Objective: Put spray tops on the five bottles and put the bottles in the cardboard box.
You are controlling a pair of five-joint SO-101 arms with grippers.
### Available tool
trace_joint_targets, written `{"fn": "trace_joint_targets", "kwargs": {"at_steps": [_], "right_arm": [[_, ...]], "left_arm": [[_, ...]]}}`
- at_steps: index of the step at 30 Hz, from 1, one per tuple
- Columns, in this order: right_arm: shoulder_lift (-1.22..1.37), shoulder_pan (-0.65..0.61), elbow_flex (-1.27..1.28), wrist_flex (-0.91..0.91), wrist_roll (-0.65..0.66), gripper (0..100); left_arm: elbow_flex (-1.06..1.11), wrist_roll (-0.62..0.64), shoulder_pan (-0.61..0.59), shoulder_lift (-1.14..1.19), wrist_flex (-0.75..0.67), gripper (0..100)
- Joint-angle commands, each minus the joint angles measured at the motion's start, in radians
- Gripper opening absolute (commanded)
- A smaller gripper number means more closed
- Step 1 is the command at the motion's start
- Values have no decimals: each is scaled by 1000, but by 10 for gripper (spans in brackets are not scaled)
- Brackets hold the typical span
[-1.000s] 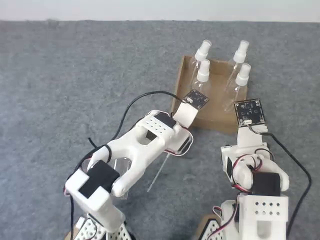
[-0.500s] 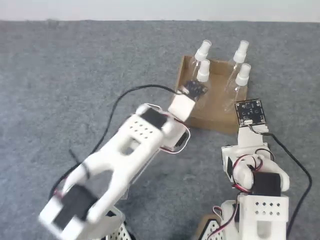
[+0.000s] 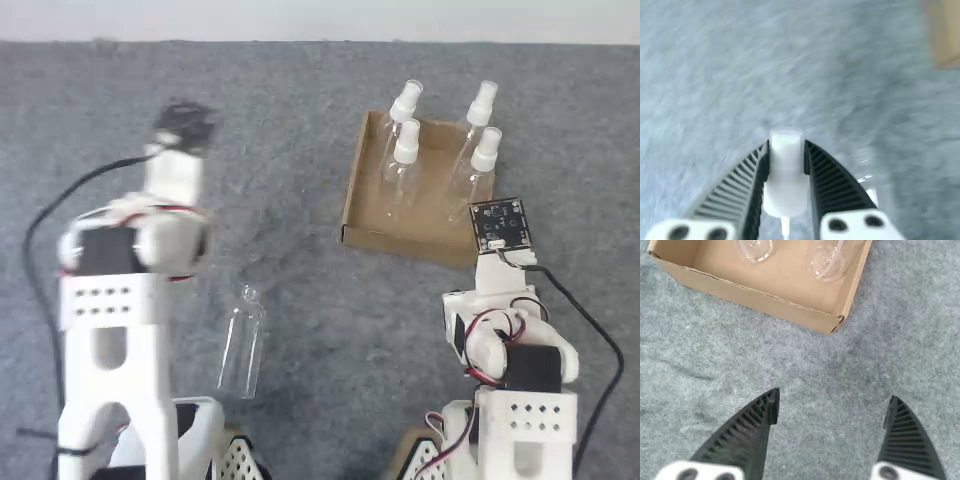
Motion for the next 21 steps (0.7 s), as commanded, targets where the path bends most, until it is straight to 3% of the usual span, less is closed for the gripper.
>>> {"fn": "trace_joint_targets", "kwargs": {"at_steps": [1,8,13,21], "right_arm": [[19,10,-5,5,8,281],[19,10,-5,10,14,281],[21,10,-5,13,17,281],[22,12,-5,24,18,281]], "left_arm": [[104,-84,-78,-38,-20,13],[398,-103,81,-37,-117,13],[461,-92,264,-37,-114,13],[435,37,500,-37,-127,13]]}}
